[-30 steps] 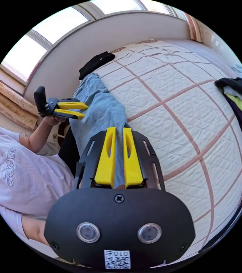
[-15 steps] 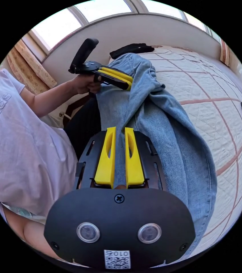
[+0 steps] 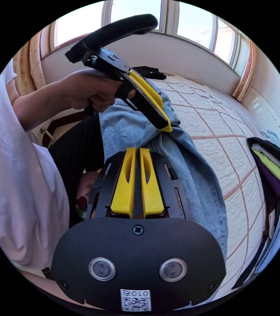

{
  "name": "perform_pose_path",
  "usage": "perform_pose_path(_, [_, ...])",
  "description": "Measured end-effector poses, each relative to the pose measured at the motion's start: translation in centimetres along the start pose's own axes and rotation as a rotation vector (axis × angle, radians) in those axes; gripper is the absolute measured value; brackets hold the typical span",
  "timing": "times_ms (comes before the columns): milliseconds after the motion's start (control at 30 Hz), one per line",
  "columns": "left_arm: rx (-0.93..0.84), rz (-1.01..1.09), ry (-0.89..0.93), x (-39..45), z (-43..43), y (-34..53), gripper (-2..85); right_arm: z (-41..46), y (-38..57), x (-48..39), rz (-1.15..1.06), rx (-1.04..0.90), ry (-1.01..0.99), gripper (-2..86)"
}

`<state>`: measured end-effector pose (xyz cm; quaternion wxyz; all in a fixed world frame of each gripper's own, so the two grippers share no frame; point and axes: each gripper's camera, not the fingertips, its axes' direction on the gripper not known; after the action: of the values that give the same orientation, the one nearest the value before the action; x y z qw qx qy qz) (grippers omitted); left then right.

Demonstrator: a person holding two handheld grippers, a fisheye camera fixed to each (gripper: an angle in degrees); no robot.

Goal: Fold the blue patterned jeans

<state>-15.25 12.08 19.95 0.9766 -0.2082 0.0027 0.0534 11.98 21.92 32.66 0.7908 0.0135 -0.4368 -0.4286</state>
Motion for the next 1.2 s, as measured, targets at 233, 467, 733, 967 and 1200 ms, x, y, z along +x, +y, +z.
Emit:
perform_pose_path(233, [0.126,0.051,-0.178,4.6,-0.5,2.9,7.9,-1.4,0.0,1.3,0.057,0.024,0.046,3.4])
perform_pose_path(467, [0.290,-0.190,0.139,1.2,-1.1,5.3,0.6,-3.5,-4.1,7.4,0.019,0.012,0.065,7.0])
perform_pose_path(733, [0.431,-0.223,0.167,2.2,-1.5,7.5,-0.1,1.1,-10.2,12.0,-0.073,-0.127,-0.285,10.0])
perform_pose_path(967, [0.485,-0.184,0.170,2.9,-1.0,7.4,-0.1,2.6,-15.4,14.0,-0.066,-0.205,-0.261,8.4])
perform_pose_path(1200, [0.522,-0.160,0.068,2.5,-2.1,5.9,-0.1,2.5,-20.2,22.2,0.060,-0.246,-0.214,2.1])
